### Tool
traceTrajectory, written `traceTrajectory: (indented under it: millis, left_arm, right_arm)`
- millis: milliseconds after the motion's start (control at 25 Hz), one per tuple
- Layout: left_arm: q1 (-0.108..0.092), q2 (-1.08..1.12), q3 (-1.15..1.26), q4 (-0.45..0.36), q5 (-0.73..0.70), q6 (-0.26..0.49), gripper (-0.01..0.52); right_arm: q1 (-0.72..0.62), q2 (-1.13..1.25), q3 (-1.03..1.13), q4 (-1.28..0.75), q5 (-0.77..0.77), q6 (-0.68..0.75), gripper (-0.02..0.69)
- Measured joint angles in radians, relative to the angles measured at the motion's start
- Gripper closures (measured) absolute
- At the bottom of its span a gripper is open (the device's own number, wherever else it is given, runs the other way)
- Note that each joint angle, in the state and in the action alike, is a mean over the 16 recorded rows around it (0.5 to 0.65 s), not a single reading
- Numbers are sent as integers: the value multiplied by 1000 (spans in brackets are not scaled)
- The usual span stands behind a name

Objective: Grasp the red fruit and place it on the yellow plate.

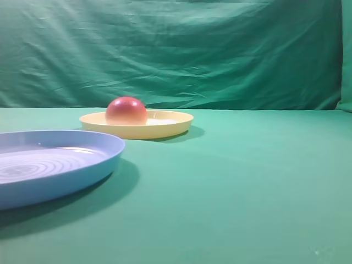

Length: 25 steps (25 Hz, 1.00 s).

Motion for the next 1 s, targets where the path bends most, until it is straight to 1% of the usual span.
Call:
traceTrajectory:
  millis: [200,440,600,800,1000]
  left_arm:
    - [0,0,0,0,0,0,357]
    - [0,0,0,0,0,0,357]
    - [0,0,0,0,0,0,357]
    - [0,0,0,0,0,0,357]
    - [0,0,0,0,0,0,357]
  right_arm:
    - [-1,-205,171,-1,-48,38,665]
    - [-1,-489,444,4,-149,47,665]
    - [-1,-685,601,4,-175,48,665]
    - [-1,-901,720,-1,-160,48,665]
    - [-1,-1046,770,-35,-140,57,665]
